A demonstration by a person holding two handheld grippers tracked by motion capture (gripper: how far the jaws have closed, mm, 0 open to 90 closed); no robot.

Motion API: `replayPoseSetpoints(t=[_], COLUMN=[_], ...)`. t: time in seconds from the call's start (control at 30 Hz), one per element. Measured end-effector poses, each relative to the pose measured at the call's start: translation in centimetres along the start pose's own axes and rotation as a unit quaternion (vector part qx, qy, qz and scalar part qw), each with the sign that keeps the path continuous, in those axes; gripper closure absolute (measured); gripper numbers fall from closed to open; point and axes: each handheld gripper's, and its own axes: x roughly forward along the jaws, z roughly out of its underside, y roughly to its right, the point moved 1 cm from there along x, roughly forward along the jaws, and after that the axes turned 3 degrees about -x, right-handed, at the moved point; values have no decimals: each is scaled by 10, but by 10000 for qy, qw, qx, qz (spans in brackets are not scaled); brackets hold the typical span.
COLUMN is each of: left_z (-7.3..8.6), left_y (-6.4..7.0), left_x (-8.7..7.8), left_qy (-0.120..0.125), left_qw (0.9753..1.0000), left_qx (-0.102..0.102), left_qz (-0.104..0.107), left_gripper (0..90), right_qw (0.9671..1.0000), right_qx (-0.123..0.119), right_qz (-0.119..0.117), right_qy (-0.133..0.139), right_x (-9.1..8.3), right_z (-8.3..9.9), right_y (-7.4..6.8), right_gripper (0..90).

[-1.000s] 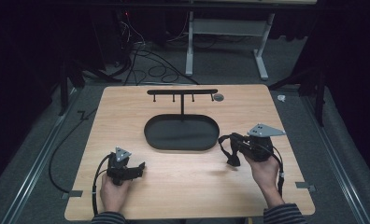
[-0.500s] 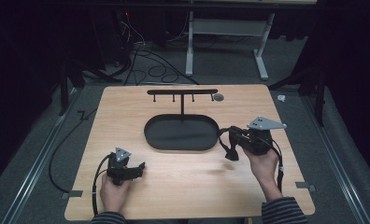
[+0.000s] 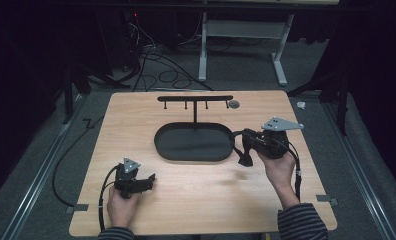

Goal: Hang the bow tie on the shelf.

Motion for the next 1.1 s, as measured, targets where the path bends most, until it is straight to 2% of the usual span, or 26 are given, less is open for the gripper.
replayPoseSetpoints(t=[0.33, 1.1], left_z=[0, 0], left_y=[0, 0], left_x=[0, 0], left_qy=[-1, -3], left_qw=[10000, 10000], left_qx=[2, 3], left_qz=[2, 11], left_gripper=[162, 162], right_qw=[9999, 9996], right_qx=[97, 198], right_qz=[-10, 210], right_qy=[106, -33], right_x=[6, 41], right_z=[-13, -44], right_y=[5, 14], right_gripper=[823, 822])
